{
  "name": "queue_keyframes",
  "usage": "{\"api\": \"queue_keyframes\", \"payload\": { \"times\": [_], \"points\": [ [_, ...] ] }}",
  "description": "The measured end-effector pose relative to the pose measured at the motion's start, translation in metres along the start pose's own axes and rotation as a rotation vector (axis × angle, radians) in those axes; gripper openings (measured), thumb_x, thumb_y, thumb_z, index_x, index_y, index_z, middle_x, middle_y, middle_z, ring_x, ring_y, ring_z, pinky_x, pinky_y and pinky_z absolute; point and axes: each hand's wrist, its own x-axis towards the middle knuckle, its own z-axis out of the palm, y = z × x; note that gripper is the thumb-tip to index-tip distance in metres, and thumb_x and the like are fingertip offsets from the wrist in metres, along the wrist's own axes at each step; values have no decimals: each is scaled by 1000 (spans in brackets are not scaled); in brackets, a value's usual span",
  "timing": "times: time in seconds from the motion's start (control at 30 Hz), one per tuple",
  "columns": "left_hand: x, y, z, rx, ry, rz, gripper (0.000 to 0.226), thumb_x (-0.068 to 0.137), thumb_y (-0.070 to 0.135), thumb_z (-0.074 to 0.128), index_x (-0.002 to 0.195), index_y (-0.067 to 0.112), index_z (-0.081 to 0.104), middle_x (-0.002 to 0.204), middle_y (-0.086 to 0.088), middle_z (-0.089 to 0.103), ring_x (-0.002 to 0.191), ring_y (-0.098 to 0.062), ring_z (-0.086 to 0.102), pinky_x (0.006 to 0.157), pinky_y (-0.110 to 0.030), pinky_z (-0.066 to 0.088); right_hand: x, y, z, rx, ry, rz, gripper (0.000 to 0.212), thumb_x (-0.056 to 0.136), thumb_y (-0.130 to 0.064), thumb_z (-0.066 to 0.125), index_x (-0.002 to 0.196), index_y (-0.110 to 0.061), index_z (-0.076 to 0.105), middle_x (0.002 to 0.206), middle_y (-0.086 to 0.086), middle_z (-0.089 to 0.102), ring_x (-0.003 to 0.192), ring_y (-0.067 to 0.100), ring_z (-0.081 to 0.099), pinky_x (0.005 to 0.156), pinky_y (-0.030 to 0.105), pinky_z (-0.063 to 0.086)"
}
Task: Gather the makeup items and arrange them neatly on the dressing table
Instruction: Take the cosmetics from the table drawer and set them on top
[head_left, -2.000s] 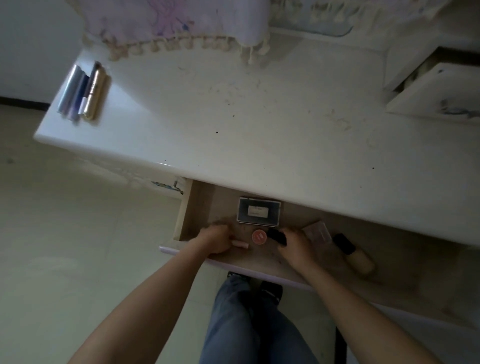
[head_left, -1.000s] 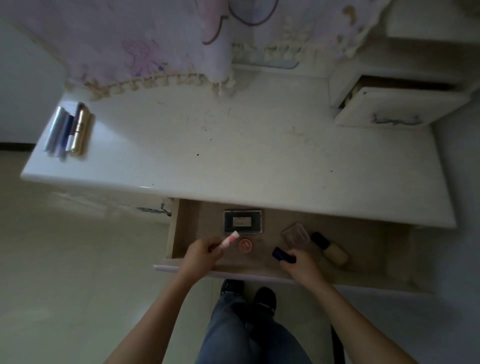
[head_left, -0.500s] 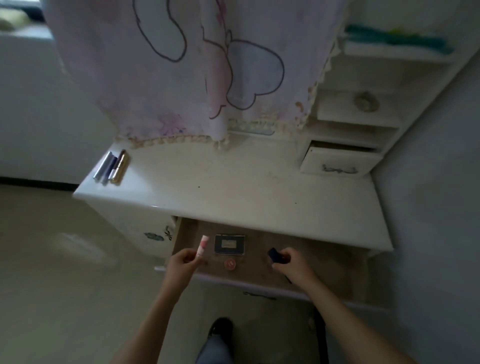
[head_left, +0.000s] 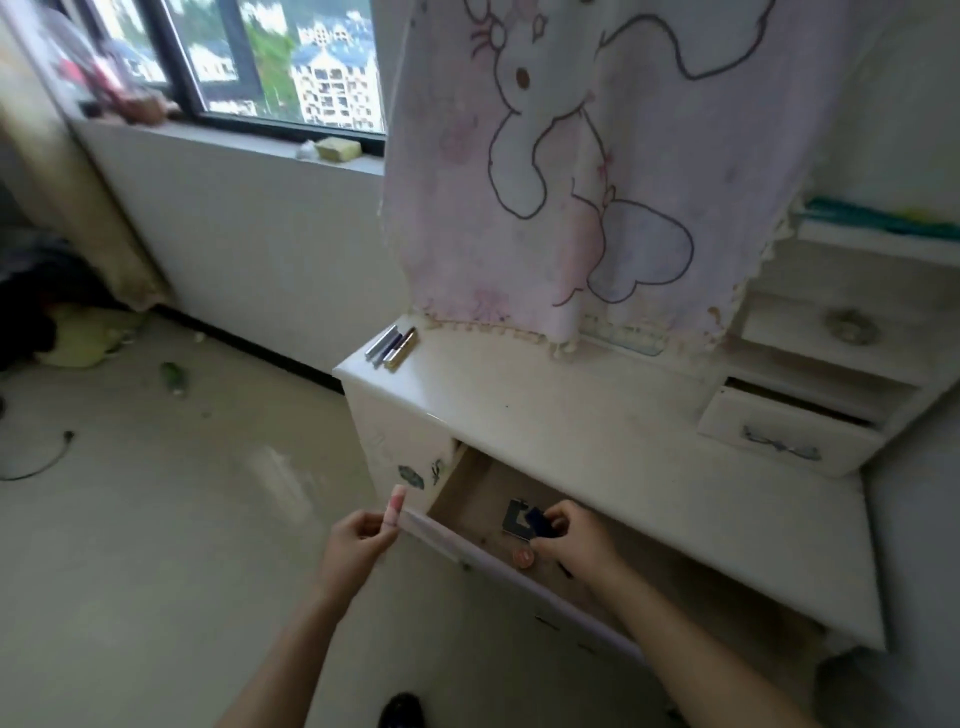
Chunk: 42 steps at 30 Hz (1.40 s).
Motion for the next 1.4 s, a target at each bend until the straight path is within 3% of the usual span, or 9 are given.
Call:
{"api": "queue_keyframes", "payload": {
  "times": [0.07, 0.17, 0.3, 0.4, 0.77, 1.0, 1.07, 1.23, 1.4],
  "points": [
    [2, 0, -21, -25, 54, 9, 21, 81, 0, 64, 69, 17, 61, 69, -2, 62, 64, -14, 54, 55, -17, 44, 3, -17, 10, -34, -36, -50, 24, 78, -14, 67, 95, -18, 51, 86, -6, 54, 76, 5, 53, 57, 16, 42],
    [9, -4, -53, -41, 125, 20, 20, 79, -2, 64, 69, 15, 61, 68, -3, 62, 63, -14, 54, 49, -9, 43, 9, -45, 29, -34, -63, -110, 22, 76, -14, 68, 85, -24, 50, 92, -2, 58, 86, 13, 57, 76, 29, 51],
    [26, -13, -96, -82, 182, 7, 15, 79, 2, 66, 70, 14, 62, 71, -8, 64, 67, -19, 56, 61, -28, 43, 21, -84, 60, -65, -97, -158, 21, 76, -13, 67, 88, -22, 52, 92, -1, 58, 91, 17, 58, 85, 33, 50],
    [41, -20, -130, -113, 216, 9, 17, 78, -1, 65, 69, 13, 62, 68, -6, 62, 66, -18, 55, 61, -28, 42, 38, -114, 89, -72, -130, -184, 23, 79, -13, 67, 97, -15, 53, 94, 0, 59, 86, 14, 57, 80, 30, 50],
    [119, -50, -244, -124, 225, -15, 17, 77, -3, 64, 69, 11, 62, 69, -7, 62, 67, -18, 54, 62, -26, 41, 91, -192, 203, -77, -126, -144, 23, 77, -16, 68, 95, -14, 53, 89, 0, 59, 86, 19, 59, 78, 32, 50],
    [157, -60, -231, -112, 133, -79, 17, 77, -5, 63, 68, 10, 62, 66, -5, 61, 64, -16, 53, 54, -17, 42, 113, -185, 208, -62, -113, -28, 23, 78, -14, 67, 96, -14, 52, 89, 1, 58, 81, 15, 56, 67, 23, 46],
    [169, -58, -220, -100, 100, -103, 18, 77, -4, 63, 67, 10, 61, 64, -4, 60, 62, -17, 51, 55, -21, 41, 126, -183, 200, -58, -97, -8, 23, 79, -14, 66, 96, -14, 51, 92, 3, 58, 81, 14, 56, 63, 20, 46],
    [213, -35, -191, -14, 24, -111, 17, 78, 4, 64, 63, 8, 57, 56, 0, 51, 55, -15, 44, 53, -24, 34, 178, -184, 177, -67, -75, 13, 26, 78, -16, 69, 97, -14, 51, 87, -2, 56, 86, 21, 59, 73, 31, 50],
    [275, -1, -154, 57, -17, -94, 17, 77, 10, 66, 62, 8, 57, 57, 0, 51, 58, -14, 44, 56, -25, 35, 241, -183, 152, -5, 5, 29, 20, 79, -12, 66, 94, -12, 53, 89, 0, 57, 82, 16, 56, 74, 30, 46]
  ]
}}
